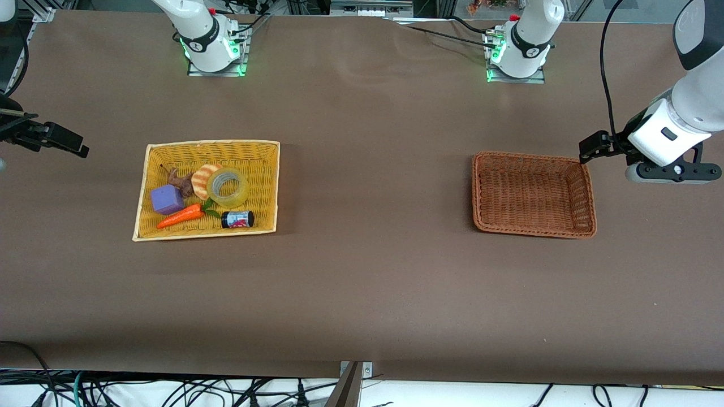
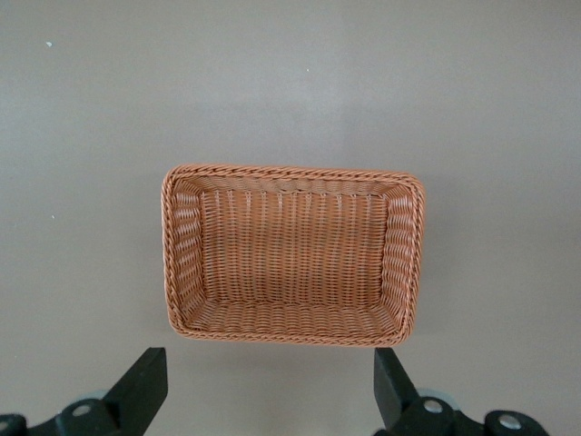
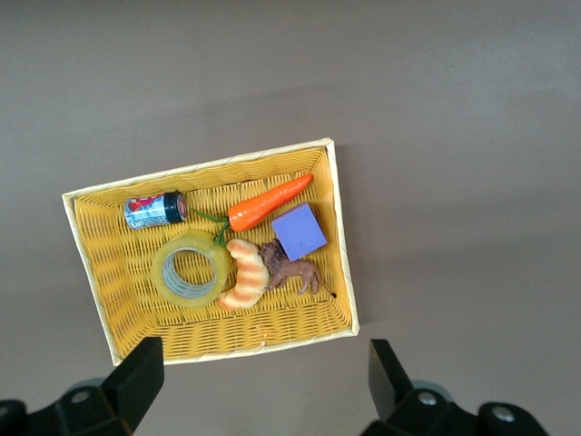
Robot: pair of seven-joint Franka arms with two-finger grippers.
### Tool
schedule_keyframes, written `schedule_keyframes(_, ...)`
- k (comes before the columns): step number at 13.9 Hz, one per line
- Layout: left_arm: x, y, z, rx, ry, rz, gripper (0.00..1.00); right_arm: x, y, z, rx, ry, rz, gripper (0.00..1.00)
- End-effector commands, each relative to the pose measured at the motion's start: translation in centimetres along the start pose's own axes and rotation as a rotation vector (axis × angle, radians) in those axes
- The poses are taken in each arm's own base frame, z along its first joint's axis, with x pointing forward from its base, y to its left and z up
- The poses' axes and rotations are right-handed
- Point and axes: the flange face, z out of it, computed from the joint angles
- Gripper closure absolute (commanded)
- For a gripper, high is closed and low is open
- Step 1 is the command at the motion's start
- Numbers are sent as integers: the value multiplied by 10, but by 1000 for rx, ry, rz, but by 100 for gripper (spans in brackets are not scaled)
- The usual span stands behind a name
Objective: Transfer tape with both arms
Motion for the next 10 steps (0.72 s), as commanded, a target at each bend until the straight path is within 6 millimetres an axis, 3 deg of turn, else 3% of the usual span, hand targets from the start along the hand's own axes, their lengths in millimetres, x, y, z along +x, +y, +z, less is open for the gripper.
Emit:
schedule_keyframes(1,-1,-2,-2,26,-6,14,0,-1,3,-3,-3,1,-7,0)
schedule_keyframes(5,-1,-2,-2,25,-6,12,0,3,1,9,-28,-12,3,0)
schedule_keyframes(8,-1,-2,-2,26,-6,12,0,13,-2,32,-27,-56,-38,0)
schedule_keyframes(10,-1,-2,-2,26,-6,14,0,24,-5,59,-24,-96,-37,0)
